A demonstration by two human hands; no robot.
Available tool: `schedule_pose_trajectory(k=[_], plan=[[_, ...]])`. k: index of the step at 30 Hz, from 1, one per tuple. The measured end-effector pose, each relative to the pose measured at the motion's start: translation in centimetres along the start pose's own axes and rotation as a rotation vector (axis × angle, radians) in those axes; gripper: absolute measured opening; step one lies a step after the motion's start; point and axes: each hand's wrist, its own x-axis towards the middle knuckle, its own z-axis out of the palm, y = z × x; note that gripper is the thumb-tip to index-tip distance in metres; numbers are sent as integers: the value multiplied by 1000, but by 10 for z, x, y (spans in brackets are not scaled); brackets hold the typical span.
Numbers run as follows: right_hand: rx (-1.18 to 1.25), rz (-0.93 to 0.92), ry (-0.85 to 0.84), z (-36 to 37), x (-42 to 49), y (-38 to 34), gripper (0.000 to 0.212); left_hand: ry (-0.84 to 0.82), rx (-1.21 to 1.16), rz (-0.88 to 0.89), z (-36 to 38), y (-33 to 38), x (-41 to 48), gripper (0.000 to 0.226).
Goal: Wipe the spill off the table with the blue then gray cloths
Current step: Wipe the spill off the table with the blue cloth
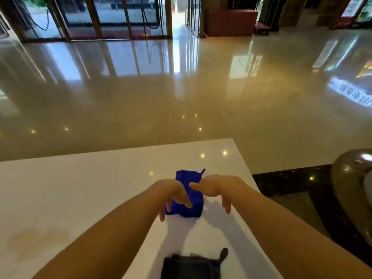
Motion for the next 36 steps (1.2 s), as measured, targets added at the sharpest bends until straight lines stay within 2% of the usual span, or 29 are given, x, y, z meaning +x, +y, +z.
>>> schedule_pose_trajectory(k=[2,4,6,8,9,10,12,13,14,17,20,22,24,25,27,29,31,32,34,36], plan=[[58,-16,99,27,33,4,70,318,-21,115,20,-5,37,55],[214,-10,226,64,67,11,63,628,-136,123,49,-16,68,54],[406,22,374,89,91,12,56,771,-265,124,66,-23,88,52],[559,36,490,102,110,11,40,754,-464,159,70,-28,105,39],[641,43,497,104,117,9,27,694,-604,188,69,-31,110,28],[738,48,476,106,121,7,15,615,-729,221,66,-33,111,17],[956,35,386,103,119,-2,4,477,-989,239,60,-41,103,10],[1065,12,344,102,115,-5,11,408,-1165,262,59,-46,96,8],[1172,-31,292,101,110,-9,23,342,-1356,300,59,-54,88,16],[1396,-151,84,108,80,-29,51,189,-1768,393,68,-93,56,52],[1457,-208,-48,125,51,-56,51,186,-1893,488,89,-139,24,68],[1439,-236,-63,143,40,-73,51,196,-1930,506,104,-166,9,68],[1279,-236,-60,169,28,-94,66,274,-1827,445,121,-199,-1,59],[1114,-216,-20,180,23,-101,78,372,-1661,373,127,-216,-6,55],[637,-191,171,199,18,-113,95,623,-1170,182,143,-256,-10,66],[204,-299,386,216,16,-123,96,850,-800,24,158,-302,-14,71],[-46,-490,413,238,24,-136,93,1021,-613,-161,180,-347,-13,67],[-170,-542,385,251,30,-143,94,1029,-517,-278,192,-367,-11,71],[-350,-572,343,274,46,-155,95,899,-355,-460,221,-397,-6,84],[-404,-601,407,281,61,-160,94,836,-318,-485,249,-409,-1,89]])
